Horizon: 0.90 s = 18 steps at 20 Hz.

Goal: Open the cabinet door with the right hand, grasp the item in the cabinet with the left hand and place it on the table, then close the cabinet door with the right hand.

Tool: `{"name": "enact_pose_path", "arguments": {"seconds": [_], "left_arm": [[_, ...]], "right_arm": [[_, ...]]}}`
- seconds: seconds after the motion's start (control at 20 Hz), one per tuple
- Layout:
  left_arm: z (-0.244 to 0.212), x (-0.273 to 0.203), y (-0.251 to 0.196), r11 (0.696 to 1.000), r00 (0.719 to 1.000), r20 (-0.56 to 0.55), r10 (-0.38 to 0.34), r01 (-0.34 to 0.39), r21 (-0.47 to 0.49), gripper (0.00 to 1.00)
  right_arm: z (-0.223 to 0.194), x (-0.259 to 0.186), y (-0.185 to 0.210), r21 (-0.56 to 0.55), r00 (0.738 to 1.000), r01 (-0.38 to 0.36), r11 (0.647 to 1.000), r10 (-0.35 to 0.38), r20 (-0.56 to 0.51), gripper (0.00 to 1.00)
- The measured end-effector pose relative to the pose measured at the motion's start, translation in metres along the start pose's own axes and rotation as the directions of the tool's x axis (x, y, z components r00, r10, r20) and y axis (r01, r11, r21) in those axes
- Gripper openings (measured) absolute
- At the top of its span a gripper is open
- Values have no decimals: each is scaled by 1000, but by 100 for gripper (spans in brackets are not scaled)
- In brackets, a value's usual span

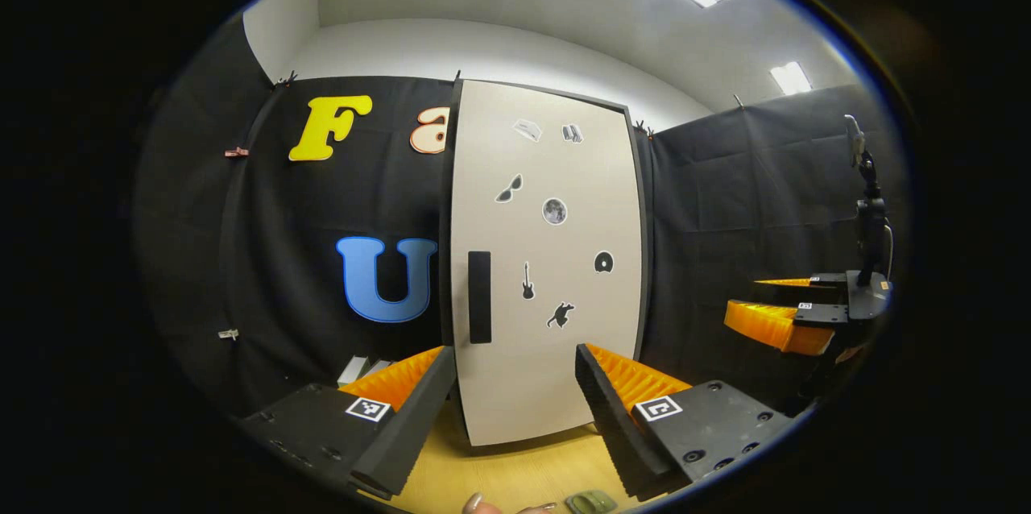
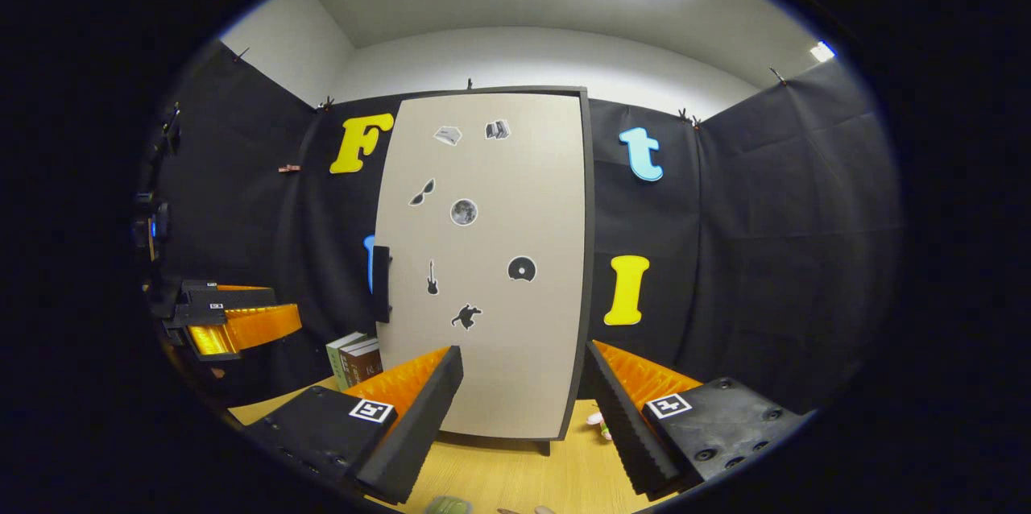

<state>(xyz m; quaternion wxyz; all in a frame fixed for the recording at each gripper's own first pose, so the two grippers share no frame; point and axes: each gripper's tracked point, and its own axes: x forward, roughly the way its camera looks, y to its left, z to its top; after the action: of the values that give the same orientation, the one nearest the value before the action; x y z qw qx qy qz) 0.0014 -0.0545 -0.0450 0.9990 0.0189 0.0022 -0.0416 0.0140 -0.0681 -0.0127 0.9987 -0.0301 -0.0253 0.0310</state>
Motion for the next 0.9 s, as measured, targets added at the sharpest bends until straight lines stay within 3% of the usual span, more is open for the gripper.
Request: {"name": "enact_pose_path", "arguments": {"seconds": [0.9], "left_arm": [[-2, 8, 2, 1000, 1000, -5, -2, 2, -2, 95]], "right_arm": [[-1, 1, -2, 13, 1000, 8, 1000, -8, -16, 98]]}}
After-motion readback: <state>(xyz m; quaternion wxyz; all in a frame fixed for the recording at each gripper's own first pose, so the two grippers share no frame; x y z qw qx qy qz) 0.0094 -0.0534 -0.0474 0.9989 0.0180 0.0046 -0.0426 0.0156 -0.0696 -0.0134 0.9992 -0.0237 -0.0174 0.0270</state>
